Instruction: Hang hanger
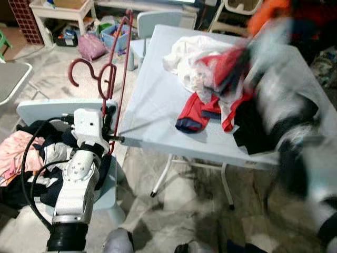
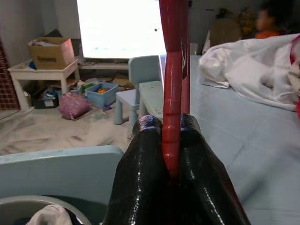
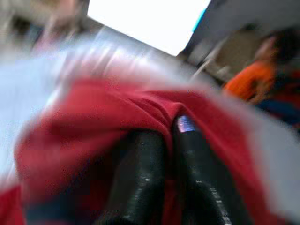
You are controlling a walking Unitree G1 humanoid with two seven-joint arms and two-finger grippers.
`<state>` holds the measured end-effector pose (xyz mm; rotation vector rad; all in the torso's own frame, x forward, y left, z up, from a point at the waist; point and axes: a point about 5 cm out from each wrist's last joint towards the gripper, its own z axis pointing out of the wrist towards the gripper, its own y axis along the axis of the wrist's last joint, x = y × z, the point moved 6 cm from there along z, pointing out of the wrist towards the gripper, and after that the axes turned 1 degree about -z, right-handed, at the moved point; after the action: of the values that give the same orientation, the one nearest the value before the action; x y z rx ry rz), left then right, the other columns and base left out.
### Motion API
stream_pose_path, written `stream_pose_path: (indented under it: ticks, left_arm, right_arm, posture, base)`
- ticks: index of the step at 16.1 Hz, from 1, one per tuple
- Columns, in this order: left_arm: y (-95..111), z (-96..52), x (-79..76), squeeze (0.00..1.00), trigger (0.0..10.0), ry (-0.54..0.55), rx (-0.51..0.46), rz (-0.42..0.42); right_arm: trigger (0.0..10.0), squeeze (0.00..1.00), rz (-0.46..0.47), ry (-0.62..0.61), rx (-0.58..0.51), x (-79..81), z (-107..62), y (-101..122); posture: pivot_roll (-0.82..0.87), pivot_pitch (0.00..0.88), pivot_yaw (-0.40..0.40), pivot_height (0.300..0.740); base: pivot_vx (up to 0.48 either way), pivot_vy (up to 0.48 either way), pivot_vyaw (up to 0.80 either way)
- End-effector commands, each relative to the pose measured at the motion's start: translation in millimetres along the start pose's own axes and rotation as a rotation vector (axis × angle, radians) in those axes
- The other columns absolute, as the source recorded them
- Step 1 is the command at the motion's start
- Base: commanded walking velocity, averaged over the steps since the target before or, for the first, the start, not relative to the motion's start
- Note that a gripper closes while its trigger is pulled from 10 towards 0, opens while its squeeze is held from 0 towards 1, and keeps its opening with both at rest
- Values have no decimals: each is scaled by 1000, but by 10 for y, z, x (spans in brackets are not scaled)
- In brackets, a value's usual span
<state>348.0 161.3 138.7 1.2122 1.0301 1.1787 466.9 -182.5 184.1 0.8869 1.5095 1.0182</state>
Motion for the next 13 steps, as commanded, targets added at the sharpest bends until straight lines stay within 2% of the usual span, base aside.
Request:
stream_pose_path:
  ticks: [1, 2, 3, 4, 6, 7, 9, 10, 12, 13]
  left_arm:
    - [-2, -10, -34, 0, 10000, -19, 6, 3]
    - [-32, -3, -66, 0, 10000, -41, 20, 4]
    - [-39, 2, -86, 0, 10000, -53, 25, 6]
    - [-41, 9, -105, 0, 10000, -63, 28, 9]
    - [-62, 17, -155, 0, 10000, -97, 39, 26]
    - [-67, 15, -160, 0, 10000, -105, 42, 34]
    - [-95, -4, -138, 0, 10000, -110, 54, 44]
    - [-103, -12, -123, 0, 10000, -110, 58, 46]
    - [-120, -23, -114, 0, 10000, -116, 67, 50]
    - [-130, -25, -122, 0, 10000, -127, 73, 53]
  right_arm:
    - [10000, 1000, -55, 39, -13, 11, -9, 27]
    - [10000, 1000, -96, 103, 88, 137, -76, -299]
    - [10000, 1000, -84, 140, 150, 191, -129, -481]
    - [10000, 1000, -62, 156, 188, 211, -172, -602]
    - [10000, 1000, -109, 142, 212, 146, -253, -753]
    - [10000, 1000, -165, 145, 209, 121, -281, -785]
    - [10000, 1000, -95, 218, 208, 157, -344, -832]
    - [10000, 1000, -118, 258, 191, 183, -369, -820]
    - [10000, 1000, -81, 331, 123, 231, -395, -703]
    - [10000, 1000, -46, 376, 30, 228, -411, -519]
  posture:
    - [60, 33, -82, 740]
    - [58, 30, -75, 740]
    - [53, 26, -67, 740]
    - [51, 28, -60, 740]
    - [49, 23, -55, 740]
    - [49, 21, -53, 740]
    - [54, 20, -53, 740]
    - [53, 21, -51, 740]
    - [51, 21, -47, 740]
    - [51, 20, -45, 740]
  base:
    - [0, 0, 0]
    - [0, 0, 0]
    - [0, 0, 0]
    - [0, 0, 0]
    - [0, 0, 0]
    - [0, 0, 0]
    - [0, 0, 0]
    - [0, 0, 0]
    - [0, 0, 0]
    - [0, 0, 0]
